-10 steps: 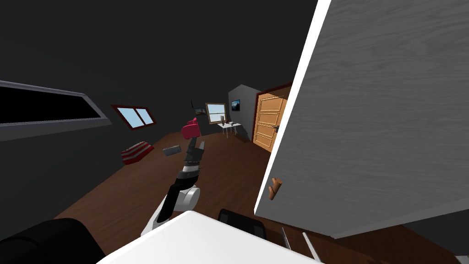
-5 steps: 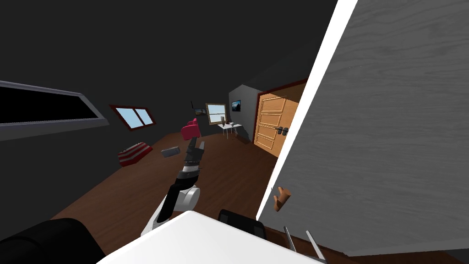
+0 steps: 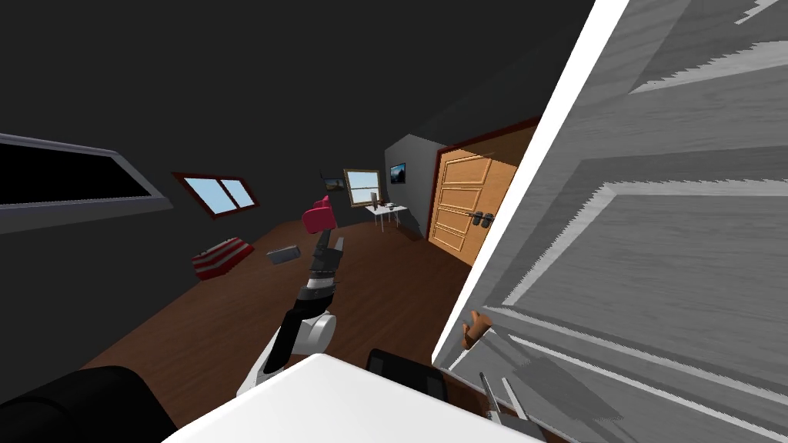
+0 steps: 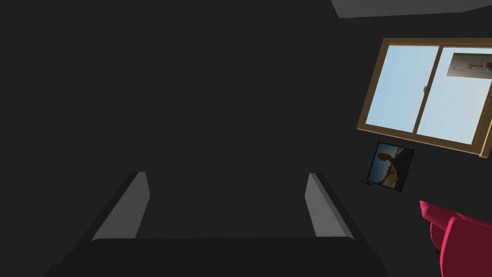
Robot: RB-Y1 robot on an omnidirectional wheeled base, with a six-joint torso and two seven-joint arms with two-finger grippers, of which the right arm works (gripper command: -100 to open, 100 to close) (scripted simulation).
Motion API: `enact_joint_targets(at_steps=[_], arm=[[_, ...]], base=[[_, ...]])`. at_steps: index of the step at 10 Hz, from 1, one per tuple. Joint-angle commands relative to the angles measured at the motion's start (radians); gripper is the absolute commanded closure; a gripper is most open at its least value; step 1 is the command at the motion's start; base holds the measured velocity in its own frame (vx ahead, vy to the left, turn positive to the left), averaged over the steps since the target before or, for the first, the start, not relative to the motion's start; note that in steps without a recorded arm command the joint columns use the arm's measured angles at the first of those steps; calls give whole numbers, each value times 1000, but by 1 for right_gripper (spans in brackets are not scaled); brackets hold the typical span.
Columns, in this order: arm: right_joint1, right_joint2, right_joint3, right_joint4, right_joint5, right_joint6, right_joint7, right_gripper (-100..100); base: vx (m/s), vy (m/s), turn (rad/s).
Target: Push the door open
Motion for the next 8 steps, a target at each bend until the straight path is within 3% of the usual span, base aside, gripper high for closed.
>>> enact_joint_targets(at_steps=[1,5,6,7,8], arm=[[1,-1,0,0,0,-1,0,100],[1,-1,0,0,0,-1,0,100],[-3,-24,-19,6,-27,7,5,-100],[-6,-9,-32,9,-44,11,9,-100],[-9,22,-42,13,-58,15,12,-100]], base=[[-42,-9,-1],[-19,-3,0],[13,88,-216],[19,189,-243],[4,212,-246]])
